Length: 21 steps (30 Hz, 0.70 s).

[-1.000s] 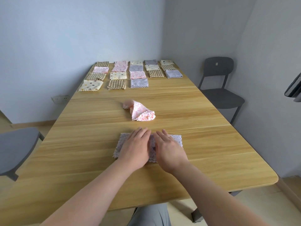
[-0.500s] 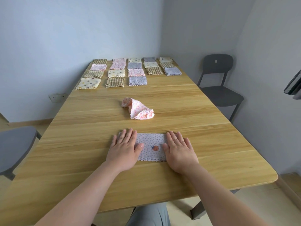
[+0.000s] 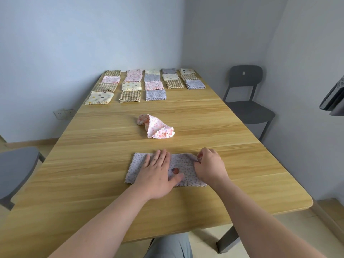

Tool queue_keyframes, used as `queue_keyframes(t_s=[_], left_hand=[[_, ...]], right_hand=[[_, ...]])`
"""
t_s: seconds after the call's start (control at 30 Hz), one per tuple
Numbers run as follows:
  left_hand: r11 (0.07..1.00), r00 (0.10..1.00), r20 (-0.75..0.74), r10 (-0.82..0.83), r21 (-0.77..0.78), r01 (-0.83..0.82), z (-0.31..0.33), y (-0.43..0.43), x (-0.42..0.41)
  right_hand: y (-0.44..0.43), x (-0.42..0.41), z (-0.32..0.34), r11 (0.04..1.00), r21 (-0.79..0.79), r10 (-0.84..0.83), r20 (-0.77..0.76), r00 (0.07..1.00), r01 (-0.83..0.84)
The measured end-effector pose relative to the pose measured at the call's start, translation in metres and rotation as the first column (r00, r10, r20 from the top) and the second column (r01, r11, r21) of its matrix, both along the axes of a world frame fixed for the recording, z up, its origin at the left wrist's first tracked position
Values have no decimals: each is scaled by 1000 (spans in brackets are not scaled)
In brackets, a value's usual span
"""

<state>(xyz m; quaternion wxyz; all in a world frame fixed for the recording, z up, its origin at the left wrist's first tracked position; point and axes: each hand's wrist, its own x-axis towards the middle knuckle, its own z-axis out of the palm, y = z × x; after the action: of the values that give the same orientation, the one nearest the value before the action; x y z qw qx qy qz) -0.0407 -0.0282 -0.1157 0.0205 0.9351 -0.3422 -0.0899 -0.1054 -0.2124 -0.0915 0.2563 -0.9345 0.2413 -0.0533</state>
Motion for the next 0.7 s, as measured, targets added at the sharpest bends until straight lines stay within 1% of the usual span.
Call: queue_keyframes(t_s=[0.07,0.13,0.2,0.3,0.43,0.6,0.7], left_hand=[[1000,1000,14,2,19,-2,-1,-1,-1],[1000,1000,-2,10,21,-10,2,-2,-3],[1000,999,-25,22,20,-22,4,-5,-3],[998,998,-36,55,5,-55,4,-14,-7],[997,997,-28,73,-7,-73,2,-28,-21],[995,994,-52,95,-38,-97,-1,-39,-31],[995,994,-63,93,-43,-95,-3,-46,-35]], right_hand=[[0,2,8,994,107,-15,63,998,8],[2,2,15,974,229,-36,120,992,8],[5,1,23,965,263,-51,193,980,-1],[9,0,33,970,239,-27,306,952,-50],[12,-2,46,977,185,27,378,925,-104],[20,-2,54,984,97,97,392,915,-146],[27,0,55,982,24,164,369,915,-186]])
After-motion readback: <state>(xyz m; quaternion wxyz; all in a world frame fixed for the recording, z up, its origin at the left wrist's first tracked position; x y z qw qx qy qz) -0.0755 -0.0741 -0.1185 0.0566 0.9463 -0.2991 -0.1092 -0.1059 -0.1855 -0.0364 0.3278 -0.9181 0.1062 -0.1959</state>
